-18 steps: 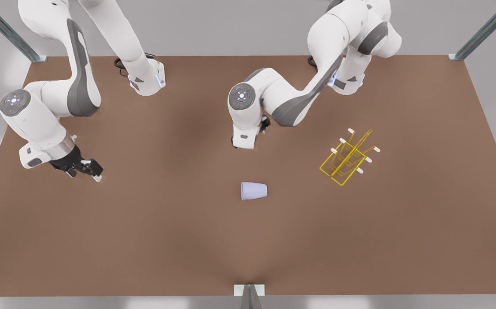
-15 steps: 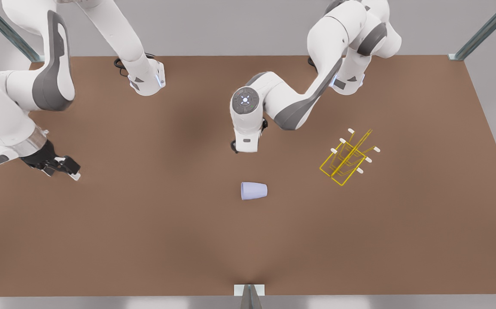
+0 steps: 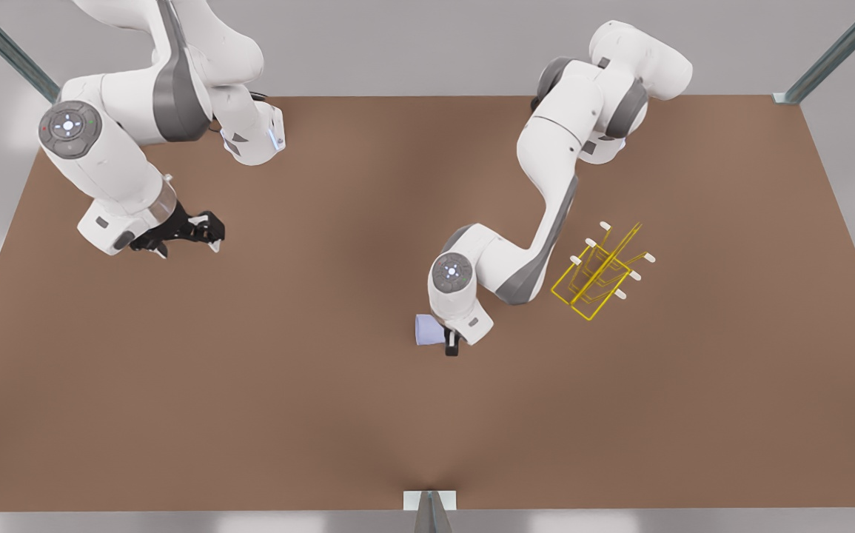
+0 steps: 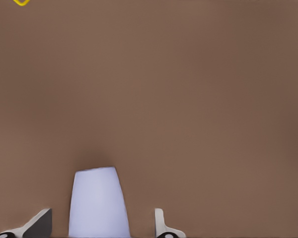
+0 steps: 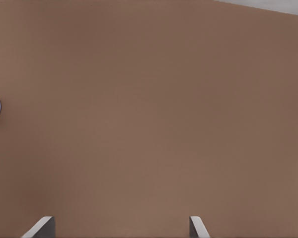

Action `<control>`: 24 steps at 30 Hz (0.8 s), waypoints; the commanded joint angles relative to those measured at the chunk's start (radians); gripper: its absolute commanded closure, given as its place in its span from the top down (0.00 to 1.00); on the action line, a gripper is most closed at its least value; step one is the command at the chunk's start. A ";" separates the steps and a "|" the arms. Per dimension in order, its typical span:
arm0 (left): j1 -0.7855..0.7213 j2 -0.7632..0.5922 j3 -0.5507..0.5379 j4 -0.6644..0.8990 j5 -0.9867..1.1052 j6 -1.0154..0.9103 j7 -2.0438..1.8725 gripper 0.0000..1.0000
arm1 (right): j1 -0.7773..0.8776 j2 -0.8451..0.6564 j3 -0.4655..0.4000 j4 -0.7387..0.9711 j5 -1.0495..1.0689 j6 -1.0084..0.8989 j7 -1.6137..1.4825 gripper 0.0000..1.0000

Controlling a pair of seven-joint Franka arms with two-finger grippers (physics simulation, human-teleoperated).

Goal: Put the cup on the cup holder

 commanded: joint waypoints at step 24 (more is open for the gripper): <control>-0.058 0.067 -0.022 -0.040 0.063 0.076 -0.155 1.00 | -0.253 0.032 0.012 0.051 -0.014 0.002 -0.095 1.00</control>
